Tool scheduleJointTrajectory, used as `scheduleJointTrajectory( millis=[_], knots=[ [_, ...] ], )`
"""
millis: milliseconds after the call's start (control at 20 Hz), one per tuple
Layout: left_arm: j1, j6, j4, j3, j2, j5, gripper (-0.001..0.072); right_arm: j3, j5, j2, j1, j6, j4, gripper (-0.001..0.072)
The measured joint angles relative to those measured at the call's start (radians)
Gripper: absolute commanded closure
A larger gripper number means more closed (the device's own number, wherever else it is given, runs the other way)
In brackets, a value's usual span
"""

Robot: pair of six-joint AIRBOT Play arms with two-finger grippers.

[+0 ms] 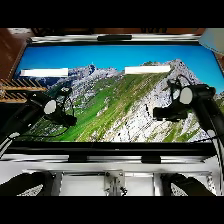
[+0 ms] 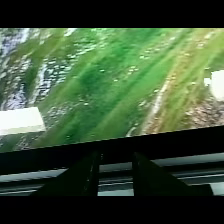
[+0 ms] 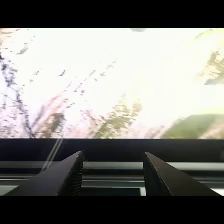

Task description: Fold the shirts.

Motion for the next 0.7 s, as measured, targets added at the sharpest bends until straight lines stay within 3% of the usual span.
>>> scheduleJointTrajectory(
  millis=[700],
  knots=[
    [-0.018, -0.034, 0.050, -0.007, -0.003, -0.026, 0.0427, 0.000, -0.063, -0.023, 0.074, 0.031, -0.010, 0.0204]
  ],
)
